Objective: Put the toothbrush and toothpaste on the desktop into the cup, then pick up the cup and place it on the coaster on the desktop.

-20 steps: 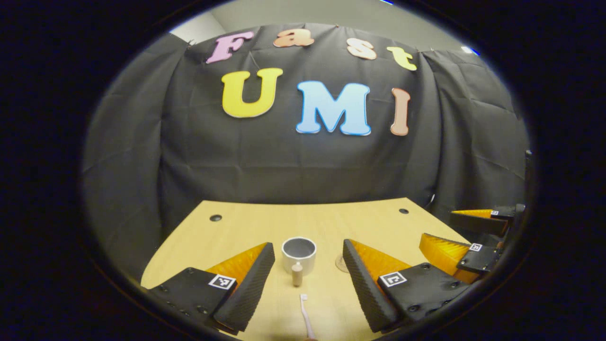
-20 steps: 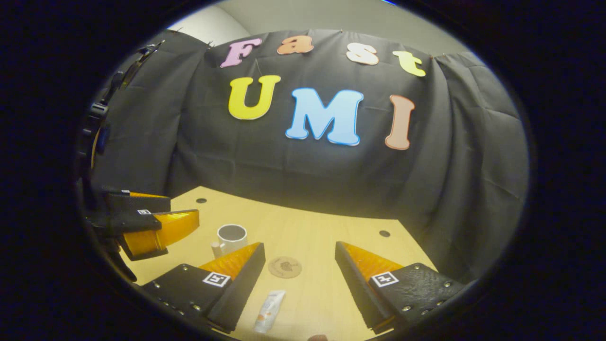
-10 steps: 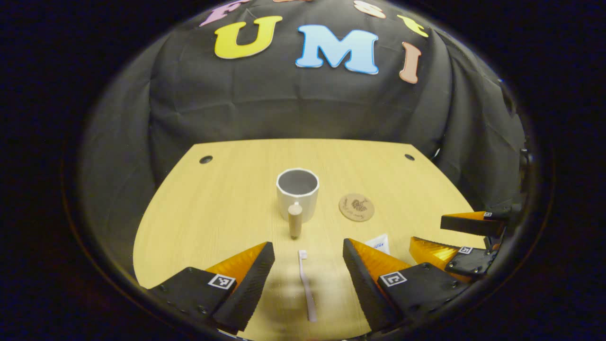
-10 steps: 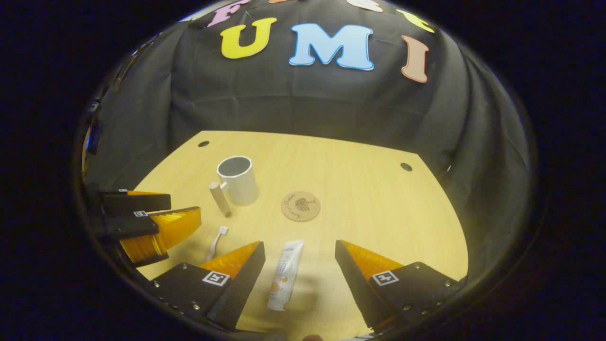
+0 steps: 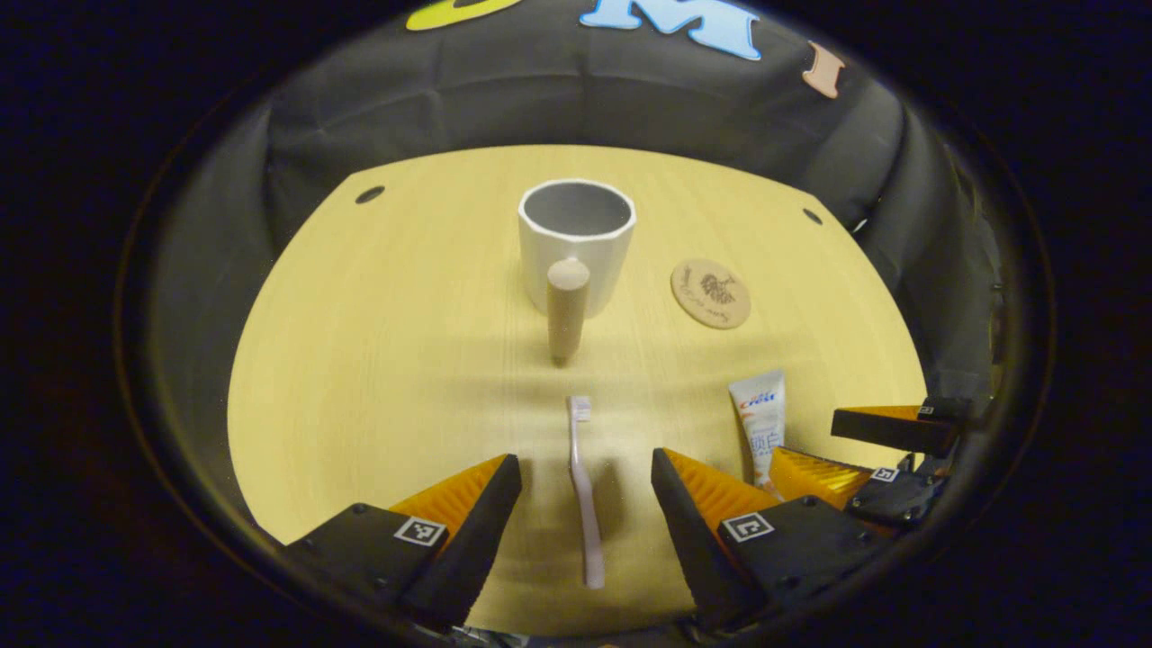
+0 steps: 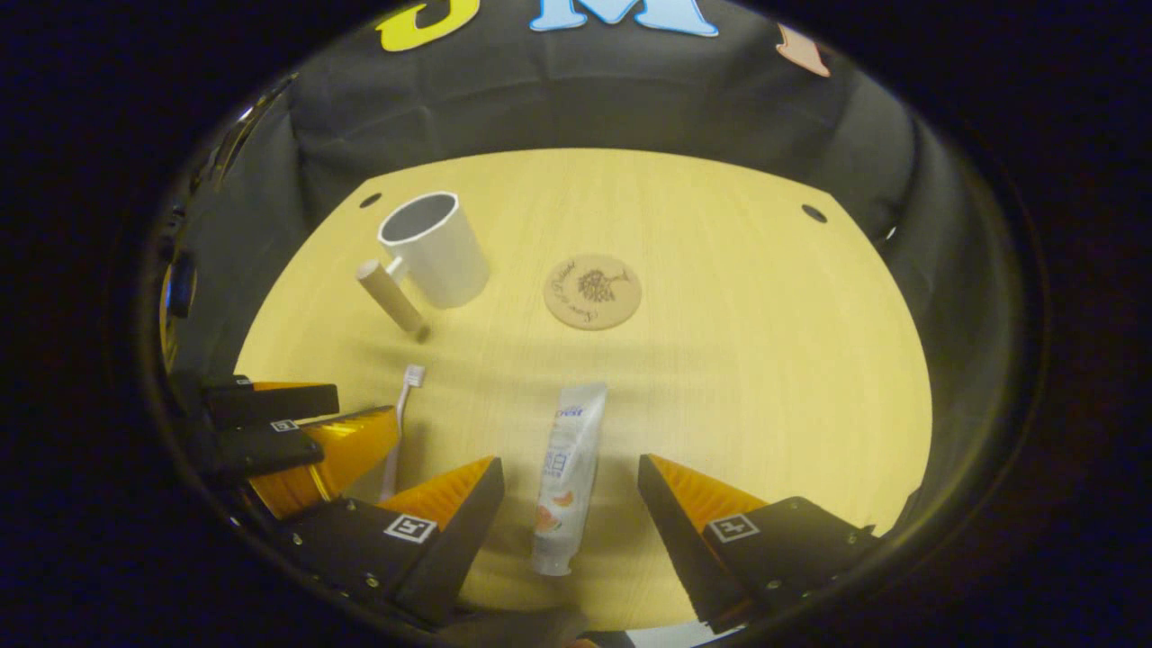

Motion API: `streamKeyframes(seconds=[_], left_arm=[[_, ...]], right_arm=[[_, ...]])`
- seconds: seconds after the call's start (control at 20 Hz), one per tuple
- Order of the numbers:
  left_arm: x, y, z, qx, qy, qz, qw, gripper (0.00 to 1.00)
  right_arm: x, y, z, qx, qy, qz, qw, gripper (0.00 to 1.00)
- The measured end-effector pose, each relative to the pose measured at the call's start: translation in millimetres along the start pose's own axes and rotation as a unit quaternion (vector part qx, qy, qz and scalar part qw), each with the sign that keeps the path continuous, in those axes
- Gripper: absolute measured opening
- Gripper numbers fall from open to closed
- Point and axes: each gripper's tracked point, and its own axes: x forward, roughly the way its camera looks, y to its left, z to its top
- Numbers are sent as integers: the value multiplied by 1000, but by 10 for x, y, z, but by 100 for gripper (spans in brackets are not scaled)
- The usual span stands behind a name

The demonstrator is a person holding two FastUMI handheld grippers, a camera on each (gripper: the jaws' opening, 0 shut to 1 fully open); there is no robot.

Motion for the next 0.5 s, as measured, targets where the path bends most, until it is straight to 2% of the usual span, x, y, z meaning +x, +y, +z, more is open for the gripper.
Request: streamKeyframes(seconds=[0.05,0.1,0.2,0.25,0.3,0.35,0.5], left_arm=[[59,22,-72,-2,19,0,1000,100],[93,33,-125,-3,35,-2,999,96],[152,37,-224,-1,62,-1,998,96],[169,30,-275,1,72,1,997,100],[193,20,-309,4,81,1,997,90],[236,27,-347,5,87,3,996,91],[304,36,-460,-3,110,7,994,100]], right_arm=[[47,-4,-47,1,13,1,1000,94],[86,-22,-80,1,25,1,1000,95],[169,-42,-150,5,45,1,999,97],[200,-37,-190,9,55,3,998,97],[228,-33,-215,13,64,8,998,95],[258,-18,-242,18,72,12,997,97],[304,-2,-256,24,81,18,996,95]])
